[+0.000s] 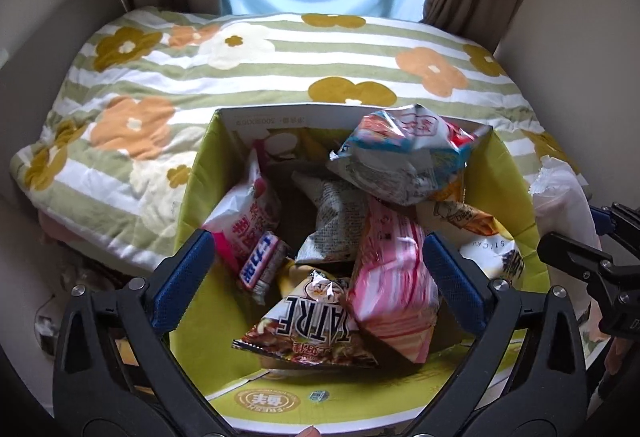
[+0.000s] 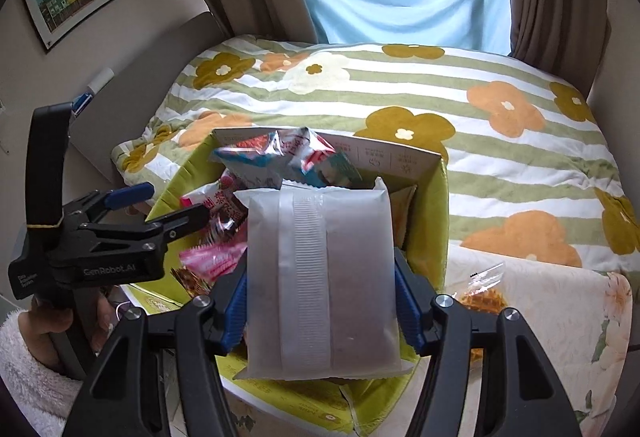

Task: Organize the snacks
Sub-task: 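Carry the Snickers bar and white packet over the box and release them, then move left tool to the wrapped waffle while right moves to the green cracker pack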

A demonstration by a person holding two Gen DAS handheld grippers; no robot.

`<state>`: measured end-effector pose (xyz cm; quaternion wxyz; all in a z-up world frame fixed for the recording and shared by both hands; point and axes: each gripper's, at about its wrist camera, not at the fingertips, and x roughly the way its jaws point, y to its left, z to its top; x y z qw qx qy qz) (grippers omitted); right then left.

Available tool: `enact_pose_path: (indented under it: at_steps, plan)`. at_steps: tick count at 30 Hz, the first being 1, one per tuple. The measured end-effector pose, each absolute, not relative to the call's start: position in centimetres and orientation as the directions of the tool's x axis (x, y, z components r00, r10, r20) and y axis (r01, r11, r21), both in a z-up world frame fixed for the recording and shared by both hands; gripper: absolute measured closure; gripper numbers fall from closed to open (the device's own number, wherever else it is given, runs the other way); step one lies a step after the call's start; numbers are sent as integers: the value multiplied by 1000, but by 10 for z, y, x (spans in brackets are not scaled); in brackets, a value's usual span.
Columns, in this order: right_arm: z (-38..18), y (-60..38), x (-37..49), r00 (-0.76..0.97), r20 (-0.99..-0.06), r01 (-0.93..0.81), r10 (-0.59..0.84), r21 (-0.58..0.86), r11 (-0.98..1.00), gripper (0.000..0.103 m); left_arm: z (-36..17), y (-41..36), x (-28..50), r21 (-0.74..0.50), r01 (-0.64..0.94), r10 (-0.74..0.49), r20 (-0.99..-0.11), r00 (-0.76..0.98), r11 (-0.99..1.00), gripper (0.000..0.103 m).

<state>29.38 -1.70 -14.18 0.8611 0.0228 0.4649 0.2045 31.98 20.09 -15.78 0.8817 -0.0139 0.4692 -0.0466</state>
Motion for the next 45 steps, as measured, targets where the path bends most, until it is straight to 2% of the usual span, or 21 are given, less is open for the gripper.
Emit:
enact_pose_path:
  at_steps: [5, 11, 13, 14, 15, 33, 41, 45]
  plan:
    - [-145, -17, 292, 473, -799, -349, 371, 217, 912, 45, -155, 205, 310, -101, 36, -104, -826, 554, 994, 0]
    - [-145, -11, 290, 450, -803, -378, 391, 226, 898, 42, -148, 203, 302, -68, 35, -76, -820, 567, 997, 0]
    - [-144, -10, 286, 469, -793, -391, 390, 210, 896, 24, -146, 203, 298, -66, 35, -74, -817, 572, 997, 0]
    - [-142, -10, 283, 480, -787, -394, 387, 201, 897, 8, -145, 202, 295, -66, 35, -74, -816, 574, 997, 0]
    - [-142, -11, 281, 492, -781, -394, 384, 193, 898, 5, -145, 202, 293, -65, 35, -73, -815, 575, 997, 0]
    - [-136, -24, 255, 538, -772, -297, 338, 201, 934, 5, -145, 201, 270, -112, 69, -131, -819, 559, 991, 0]
    - [-125, -54, 231, 598, -742, -218, 302, 212, 953, 4, -134, 174, 262, -104, 129, -159, -813, 560, 986, 0]
    - [-123, -84, 217, 627, -733, -168, 263, 202, 965, 1, -128, 147, 256, -93, 172, -176, -803, 570, 981, 0]
